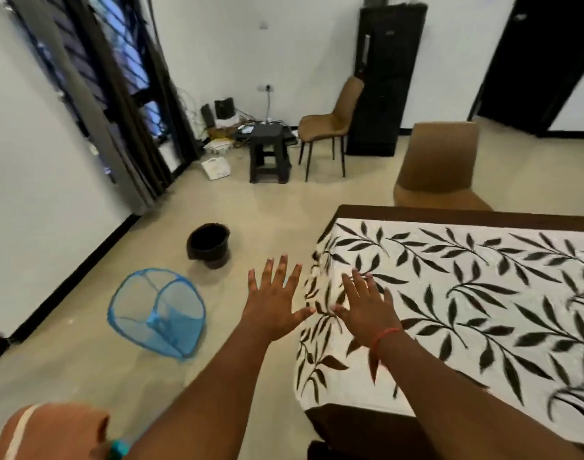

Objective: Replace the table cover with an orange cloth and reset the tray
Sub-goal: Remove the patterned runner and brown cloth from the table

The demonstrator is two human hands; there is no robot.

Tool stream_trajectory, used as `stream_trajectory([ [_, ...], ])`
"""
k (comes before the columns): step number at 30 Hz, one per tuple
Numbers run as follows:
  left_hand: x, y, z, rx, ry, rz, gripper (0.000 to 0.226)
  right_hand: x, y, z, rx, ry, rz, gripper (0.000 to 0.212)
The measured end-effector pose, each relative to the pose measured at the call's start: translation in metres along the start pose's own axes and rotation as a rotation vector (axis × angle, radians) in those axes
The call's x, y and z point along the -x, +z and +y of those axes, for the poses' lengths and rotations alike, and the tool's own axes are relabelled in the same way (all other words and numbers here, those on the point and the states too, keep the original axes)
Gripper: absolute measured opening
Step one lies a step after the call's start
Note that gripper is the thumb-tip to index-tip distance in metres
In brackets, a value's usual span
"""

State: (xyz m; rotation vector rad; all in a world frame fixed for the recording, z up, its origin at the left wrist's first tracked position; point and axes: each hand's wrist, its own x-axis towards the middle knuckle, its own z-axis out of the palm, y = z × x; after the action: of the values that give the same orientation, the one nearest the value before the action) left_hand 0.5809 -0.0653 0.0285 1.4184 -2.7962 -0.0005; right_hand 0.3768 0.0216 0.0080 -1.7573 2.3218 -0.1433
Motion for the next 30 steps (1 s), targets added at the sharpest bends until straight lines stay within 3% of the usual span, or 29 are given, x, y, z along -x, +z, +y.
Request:
stream_trajectory([
  [2, -0.027, -0.001, 0.036, -0.009, 0.083, -0.016, 0.095, 0.003, 0.0, 0.042, -0.016, 0.085, -0.027, 0.081],
  [6, -0.068, 0.004, 0.091, -0.043, 0.232, -0.044, 0.094, 0.013, 0.007, 0.101, -0.013, 0.2, -0.052, 0.089],
  [17, -0.179, 0.077, 0.162, -0.021, 0.497, -0.308, 0.093, 0.02, 0.057, 0.173, -0.187, 0.642, -0.148, 0.076],
  [25, -0.262, 0.143, 0.161, -0.094, 0.581, -0.586, 0.086, 0.027, 0.104, 0.159, -0.286, 1.083, -0.136, 0.074],
  [30, -0.273, 0.154, 0.156, -0.099, 0.649, -0.559, 0.093, 0.025, 0.117, 0.122, -0.287, 1.349, -0.048, 0.07],
])
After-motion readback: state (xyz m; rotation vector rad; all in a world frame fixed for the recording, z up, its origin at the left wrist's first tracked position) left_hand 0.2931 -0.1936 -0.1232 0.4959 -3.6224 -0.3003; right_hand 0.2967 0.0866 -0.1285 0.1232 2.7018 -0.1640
